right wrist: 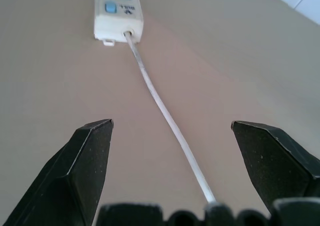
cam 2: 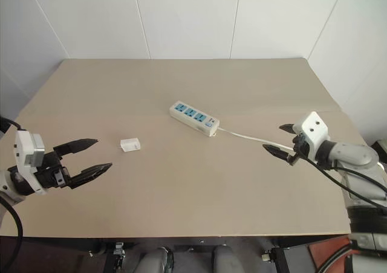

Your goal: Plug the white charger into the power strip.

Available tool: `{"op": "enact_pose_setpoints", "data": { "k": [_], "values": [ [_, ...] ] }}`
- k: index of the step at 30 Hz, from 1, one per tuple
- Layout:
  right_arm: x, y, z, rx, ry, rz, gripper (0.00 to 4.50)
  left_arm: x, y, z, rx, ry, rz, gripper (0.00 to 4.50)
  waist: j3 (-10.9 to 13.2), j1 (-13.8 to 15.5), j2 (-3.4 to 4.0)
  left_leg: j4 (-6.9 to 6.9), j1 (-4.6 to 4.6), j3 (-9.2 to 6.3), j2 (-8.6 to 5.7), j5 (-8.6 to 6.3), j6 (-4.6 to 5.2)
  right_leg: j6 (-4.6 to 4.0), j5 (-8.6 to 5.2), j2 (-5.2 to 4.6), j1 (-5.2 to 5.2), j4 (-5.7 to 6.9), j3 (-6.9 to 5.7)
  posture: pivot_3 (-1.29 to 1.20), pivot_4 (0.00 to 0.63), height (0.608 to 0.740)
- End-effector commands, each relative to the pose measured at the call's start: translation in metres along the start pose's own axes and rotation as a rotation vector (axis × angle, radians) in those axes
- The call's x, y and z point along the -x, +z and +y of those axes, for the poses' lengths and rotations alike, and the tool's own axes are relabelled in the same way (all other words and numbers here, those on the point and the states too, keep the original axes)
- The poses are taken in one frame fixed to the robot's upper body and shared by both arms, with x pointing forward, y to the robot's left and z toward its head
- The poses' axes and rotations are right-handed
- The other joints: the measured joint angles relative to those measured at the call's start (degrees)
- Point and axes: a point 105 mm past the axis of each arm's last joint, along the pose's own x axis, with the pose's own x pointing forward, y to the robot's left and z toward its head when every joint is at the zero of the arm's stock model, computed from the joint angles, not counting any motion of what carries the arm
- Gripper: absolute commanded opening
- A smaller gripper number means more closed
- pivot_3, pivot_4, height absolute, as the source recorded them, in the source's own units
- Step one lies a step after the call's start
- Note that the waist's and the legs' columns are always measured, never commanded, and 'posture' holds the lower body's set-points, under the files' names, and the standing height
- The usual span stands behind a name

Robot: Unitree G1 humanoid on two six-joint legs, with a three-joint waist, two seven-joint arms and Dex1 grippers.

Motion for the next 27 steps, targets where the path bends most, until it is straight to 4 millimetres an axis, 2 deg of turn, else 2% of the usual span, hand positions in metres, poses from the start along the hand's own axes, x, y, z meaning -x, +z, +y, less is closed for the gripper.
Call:
{"op": "enact_pose_setpoints", "data": {
  "k": [1,4,11,19,22,27],
  "values": [
    [-0.023,-0.002,-0.006,0.011,0.054,0.005,4.48,0.0,0.009,0.004,-0.039,-0.005,-0.007,4.5,0.0,-0.2,-0.01,-0.01,0.0,-0.01,0.0,0.0,0.0,0.0,0.0,0.02,0.0,0.02,0.01,0.0,0.15,0.74],
    [-0.044,-0.004,-0.005,-0.011,0.091,0.013,4.48,-0.002,0.01,0.005,-0.05,-0.013,-0.008,4.5,0.0,-0.5,-0.02,-0.02,-0.02,0.0,0.01,0.0,0.0,0.0,0.0,0.05,-0.02,0.0,0.03,0.0,0.15,0.74],
    [-0.089,0.007,0.017,0.028,0.166,0.011,4.48,0.001,0.011,-0.002,-0.05,-0.01,-0.01,4.5,0.0,-0.7,-0.02,-0.07,-0.2,-0.01,-0.02,-0.04,0.03,0.01,0.0,-0.06,-0.12,-0.18,0.05,0.0,0.15,0.74],
    [-0.108,0.004,0.031,0.004,0.184,0.063,4.48,0.0,0.007,-0.015,-0.024,0.007,-0.016,4.5,0.0,-0.9,-0.02,-0.11,-0.16,-0.06,-0.02,-0.05,0.02,0.01,0.0,-0.08,-0.13,-0.15,0.13,0.0,0.15,0.74],
    [-0.11,0.002,0.034,-0.02,0.202,0.085,3.91,-0.002,0.005,-0.019,-0.018,0.007,-0.017,4.5,0.0,-1.0,-0.02,-0.11,-0.06,-0.05,-0.03,-0.05,0.02,0.02,0.0,-0.07,-0.1,-0.1,0.18,0.0,0.15,0.74],
    [-0.112,0.004,0.035,-0.02,0.211,0.086,2.27,0.0,0.005,-0.017,-0.018,0.017,-0.013,4.5,0.0,-1.0,-0.02,-0.11,0.01,-0.04,-0.03,-0.05,0.02,0.02,0.0,-0.05,-0.09,-0.01,0.29,0.0,0.15,0.74]
  ]
}}
